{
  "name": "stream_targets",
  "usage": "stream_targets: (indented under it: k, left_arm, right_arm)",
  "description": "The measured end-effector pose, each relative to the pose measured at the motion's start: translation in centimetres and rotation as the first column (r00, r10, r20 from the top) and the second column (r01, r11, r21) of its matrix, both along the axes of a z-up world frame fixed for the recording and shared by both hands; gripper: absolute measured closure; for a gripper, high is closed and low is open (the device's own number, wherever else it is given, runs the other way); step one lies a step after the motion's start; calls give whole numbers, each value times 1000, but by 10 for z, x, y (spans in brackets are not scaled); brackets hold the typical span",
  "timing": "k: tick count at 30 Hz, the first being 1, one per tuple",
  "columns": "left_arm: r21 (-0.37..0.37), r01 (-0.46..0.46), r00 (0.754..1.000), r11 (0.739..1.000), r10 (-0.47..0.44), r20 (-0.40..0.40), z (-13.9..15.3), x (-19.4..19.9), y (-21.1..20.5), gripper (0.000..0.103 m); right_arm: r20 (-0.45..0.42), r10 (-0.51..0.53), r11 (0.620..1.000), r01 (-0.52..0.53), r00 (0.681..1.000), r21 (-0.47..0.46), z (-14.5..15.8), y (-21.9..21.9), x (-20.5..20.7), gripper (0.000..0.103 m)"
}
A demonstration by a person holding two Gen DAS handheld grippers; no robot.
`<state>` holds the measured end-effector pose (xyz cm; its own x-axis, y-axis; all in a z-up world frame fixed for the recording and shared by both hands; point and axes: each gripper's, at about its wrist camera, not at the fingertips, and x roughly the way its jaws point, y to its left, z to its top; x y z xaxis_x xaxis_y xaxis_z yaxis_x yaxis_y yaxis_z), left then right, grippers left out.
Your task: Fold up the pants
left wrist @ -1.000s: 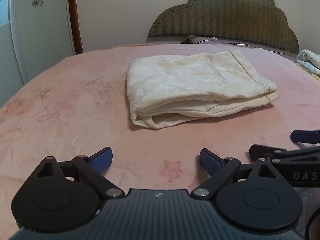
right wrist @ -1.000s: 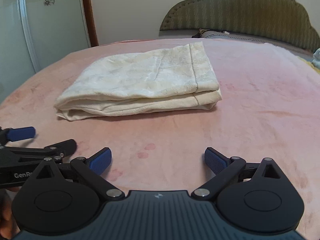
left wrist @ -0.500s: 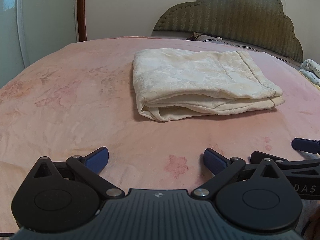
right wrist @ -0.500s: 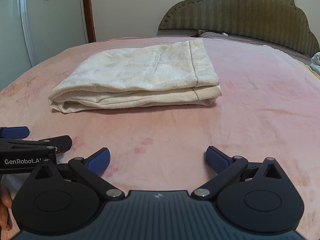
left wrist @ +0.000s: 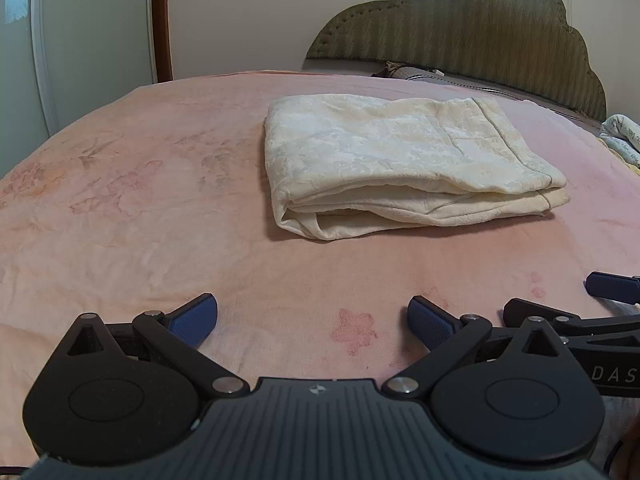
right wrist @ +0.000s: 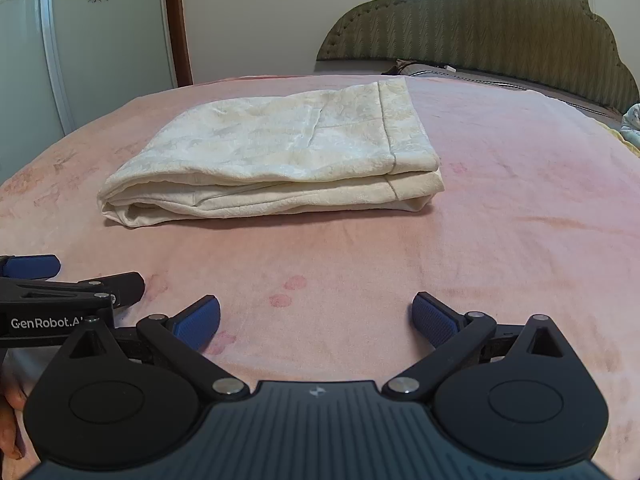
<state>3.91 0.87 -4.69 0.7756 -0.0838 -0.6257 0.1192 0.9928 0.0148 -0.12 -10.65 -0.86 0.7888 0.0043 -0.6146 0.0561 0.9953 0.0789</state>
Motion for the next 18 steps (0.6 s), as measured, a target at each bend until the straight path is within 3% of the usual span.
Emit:
stream_targets:
  k: [3, 8, 12, 18]
  left_arm:
    - [5, 1, 1000, 1000, -1, -1, 0, 0, -1, 0]
    - [4, 0, 1000, 1000, 0, 0, 0, 0, -1, 0]
    - [4, 1, 1000, 1000, -1, 0, 0, 0, -1, 0]
    - [4, 1, 1000, 1000, -1, -1, 0, 0, -1, 0]
  right_arm:
    - [10, -18, 1000, 18, 1000, 3, 1, -1, -2, 0]
    - [0, -135, 991, 135, 991, -16, 0, -9, -2, 0]
    - [-11, -121, 991, 120, 993, -57, 0, -5, 0, 0]
    - [-12, -107, 994, 107, 994, -26, -1, -10, -2, 0]
